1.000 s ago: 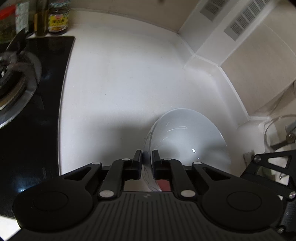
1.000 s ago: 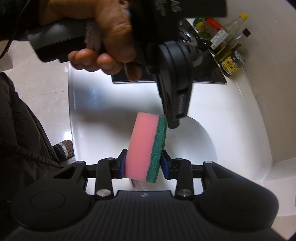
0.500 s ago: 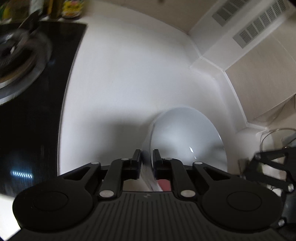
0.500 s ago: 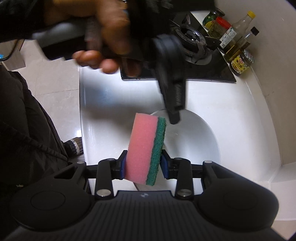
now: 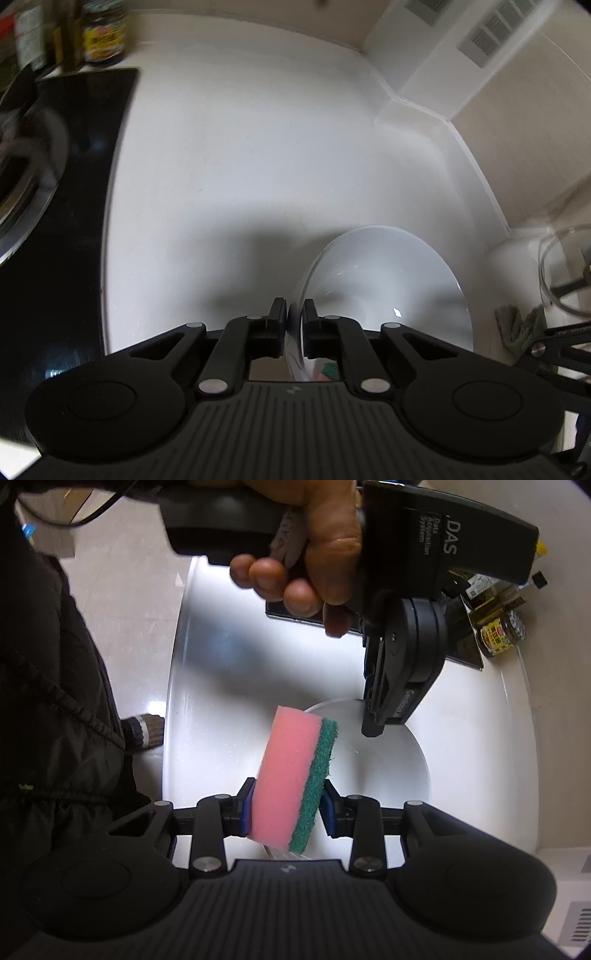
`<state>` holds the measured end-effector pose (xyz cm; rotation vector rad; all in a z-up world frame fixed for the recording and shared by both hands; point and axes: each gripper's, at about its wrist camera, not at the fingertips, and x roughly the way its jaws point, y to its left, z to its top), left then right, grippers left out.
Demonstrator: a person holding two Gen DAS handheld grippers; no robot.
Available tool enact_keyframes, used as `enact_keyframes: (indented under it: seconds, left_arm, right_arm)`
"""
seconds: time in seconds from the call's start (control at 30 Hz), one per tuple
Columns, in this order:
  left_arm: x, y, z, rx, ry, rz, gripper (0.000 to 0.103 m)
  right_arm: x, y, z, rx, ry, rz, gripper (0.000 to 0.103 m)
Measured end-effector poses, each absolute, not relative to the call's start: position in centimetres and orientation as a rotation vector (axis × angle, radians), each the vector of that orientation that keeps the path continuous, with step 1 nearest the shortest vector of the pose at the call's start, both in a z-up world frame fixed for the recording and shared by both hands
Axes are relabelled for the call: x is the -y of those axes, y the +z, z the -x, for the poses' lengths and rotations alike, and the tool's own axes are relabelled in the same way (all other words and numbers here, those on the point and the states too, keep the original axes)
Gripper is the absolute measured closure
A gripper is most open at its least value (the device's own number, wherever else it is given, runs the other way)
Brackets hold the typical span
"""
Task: Clean bowl
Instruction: 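Tilt the bowl up with the left gripper while the right gripper scrubs inside with the sponge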
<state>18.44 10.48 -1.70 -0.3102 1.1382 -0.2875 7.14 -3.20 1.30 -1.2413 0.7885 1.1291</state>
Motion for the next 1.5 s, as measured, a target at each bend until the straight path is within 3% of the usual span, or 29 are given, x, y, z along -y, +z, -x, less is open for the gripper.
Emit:
enact_keyframes:
  seconds: [0.23,0.57,0.63,0.7,0.9,1.27,1.5]
  left_arm:
    - [-11.4,-2.1,-14.6,-1.131,-0.194,0.444,0.086]
    - [-9.4,-1.8,-18.4,-1.17,-0.21,0.297,0.096]
    - [-9.0,-1.8,-18.9,-1.182,-0.2,0.29,0.094]
    - [-9.4,-1.8,-17.8,-1.19,-0.176,0.324,0.086]
    - [-9.7,-1.5,-14.4,-1.171,-0.094,0.397,0.085]
    - [-6.4,-1.1,-20.1,-1.192,-0.194,0.195,0.098]
    - [-6.6,-0.6,-14.3,-1.156,-0.075,0.322,0.082]
  right_arm:
    - [3.8,1.4,-7.2,-0.767,1.153,1.225,0.073]
    - [3.9,0.8,-6.6,-0.71,1.153,1.363,0.073]
    - [4.1,0.8,-7.1,-0.723,1.154,1.333,0.073]
    - [4.3,0.9,-7.1,-0.729,1.155,1.309,0.073]
    - [4.9,0.9,-7.6,-0.718,1.166,1.279,0.072]
    - [5.7,0.6,-6.8,-0.669,1.2,1.405,0.074]
    - [6.4,0.5,-7.9,-0.683,1.194,1.389,0.074]
